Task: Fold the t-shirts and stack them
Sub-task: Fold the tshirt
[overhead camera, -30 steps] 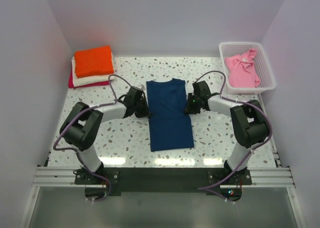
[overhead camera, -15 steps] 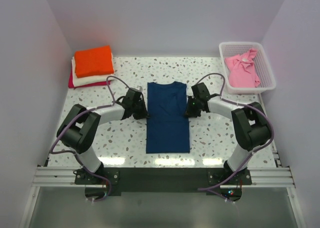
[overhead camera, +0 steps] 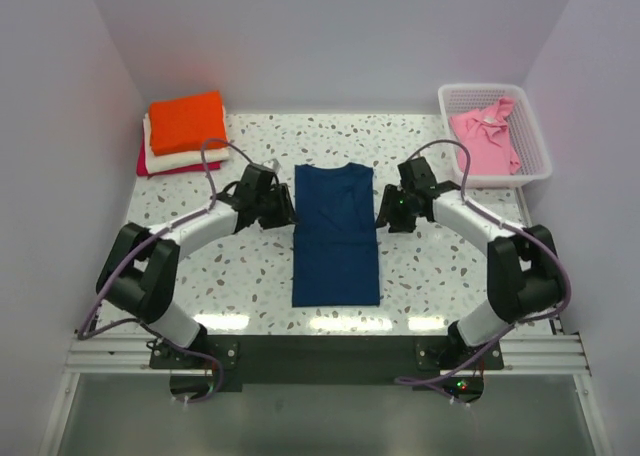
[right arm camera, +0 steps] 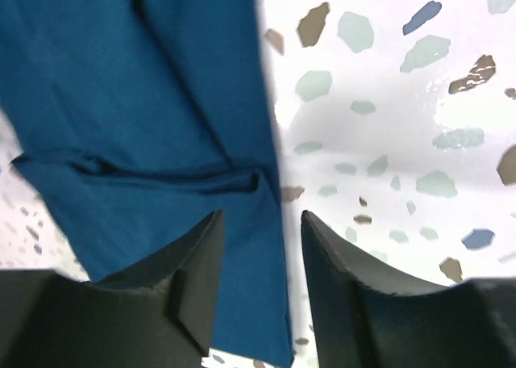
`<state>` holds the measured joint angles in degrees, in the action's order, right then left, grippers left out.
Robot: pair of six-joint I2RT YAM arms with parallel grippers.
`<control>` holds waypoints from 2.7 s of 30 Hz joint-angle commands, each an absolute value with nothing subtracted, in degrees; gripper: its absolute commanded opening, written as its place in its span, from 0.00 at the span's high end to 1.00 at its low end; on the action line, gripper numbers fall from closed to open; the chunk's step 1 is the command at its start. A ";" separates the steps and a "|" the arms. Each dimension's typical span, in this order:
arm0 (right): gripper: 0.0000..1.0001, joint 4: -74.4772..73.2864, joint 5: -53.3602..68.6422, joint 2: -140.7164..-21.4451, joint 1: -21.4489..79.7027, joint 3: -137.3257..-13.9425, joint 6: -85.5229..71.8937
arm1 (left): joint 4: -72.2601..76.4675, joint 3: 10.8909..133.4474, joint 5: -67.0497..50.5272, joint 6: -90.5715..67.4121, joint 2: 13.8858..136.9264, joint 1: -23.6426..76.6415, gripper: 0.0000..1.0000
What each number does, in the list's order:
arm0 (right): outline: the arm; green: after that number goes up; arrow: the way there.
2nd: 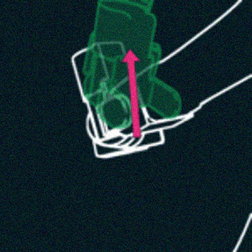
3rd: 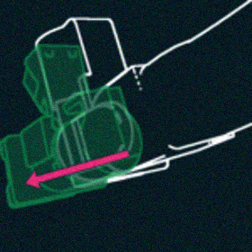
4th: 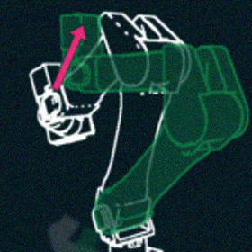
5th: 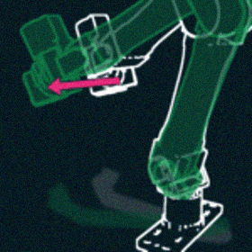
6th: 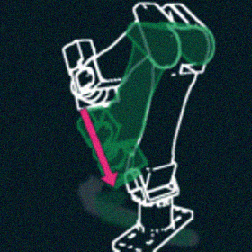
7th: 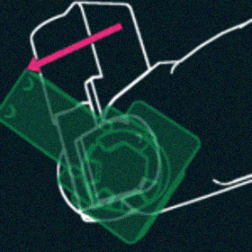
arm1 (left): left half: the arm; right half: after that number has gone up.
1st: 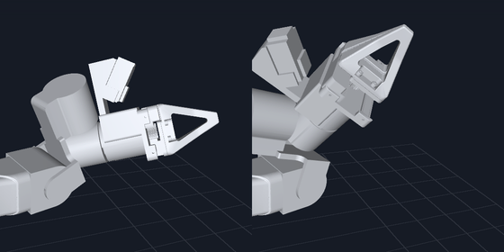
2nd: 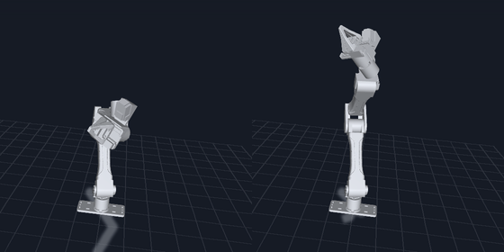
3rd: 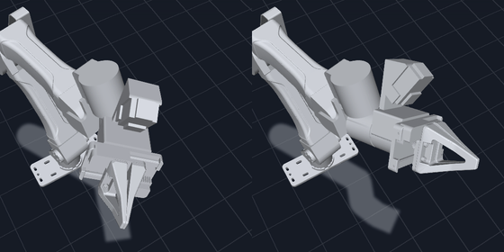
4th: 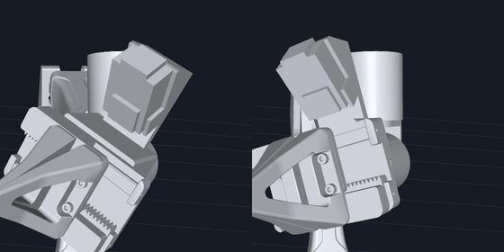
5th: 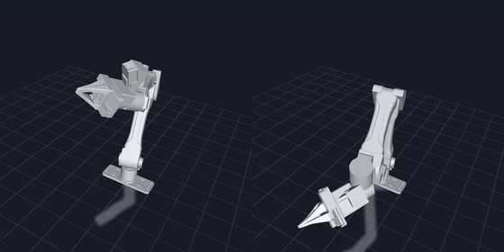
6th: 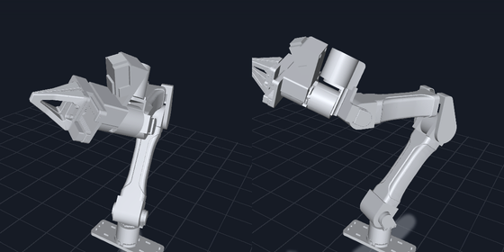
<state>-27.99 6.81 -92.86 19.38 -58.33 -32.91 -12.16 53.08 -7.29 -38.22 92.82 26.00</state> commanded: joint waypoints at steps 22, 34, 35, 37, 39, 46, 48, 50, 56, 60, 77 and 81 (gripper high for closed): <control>0.52 -24.70 21.09 -63.98 23.99 -25.23 -44.21 | -10.90 21.46 -25.31 -42.63 64.25 27.94 0.52; 0.58 -23.55 21.62 -63.11 26.45 -21.36 -46.93 | -6.50 16.61 -25.93 -46.14 66.09 32.60 0.53; 0.58 -23.47 21.53 -62.76 26.63 -21.18 -47.19 | -6.68 16.52 -25.49 -46.40 66.35 33.04 0.53; 0.58 -23.55 21.36 -62.40 26.89 -20.74 -47.37 | -7.03 16.09 -24.44 -47.28 66.62 34.27 0.54; 0.58 -23.55 21.44 -62.49 27.07 -20.48 -47.55 | -7.65 15.21 -23.12 -48.16 66.27 34.80 0.55; 0.60 -21.27 21.62 -63.37 27.42 -19.60 -48.43 | -6.42 13.18 -20.66 -52.90 66.27 38.49 0.60; 0.60 -20.83 21.62 -63.81 27.60 -19.60 -48.60 | -6.24 13.01 -19.95 -53.35 66.53 39.02 0.61; 0.60 -20.30 21.53 -64.42 27.69 -19.60 -48.69 | -6.15 13.01 -19.86 -53.53 66.97 39.11 0.62; 0.61 -18.90 21.71 -65.56 28.21 -19.42 -49.04 | -6.85 13.62 -17.41 -53.61 67.32 39.29 0.62; 0.63 -18.46 21.53 -65.65 28.21 -19.16 -49.31 | -6.59 14.50 -16.88 -53.53 67.85 39.20 0.63; 0.91 -21.62 20.30 -64.34 28.30 -23.38 -47.90 | -9.66 21.00 -15.64 -50.98 67.41 39.20 1.00; 0.94 -22.06 20.13 -63.90 28.39 -23.64 -47.55 | -10.37 21.53 -16.17 -50.63 66.71 39.20 1.00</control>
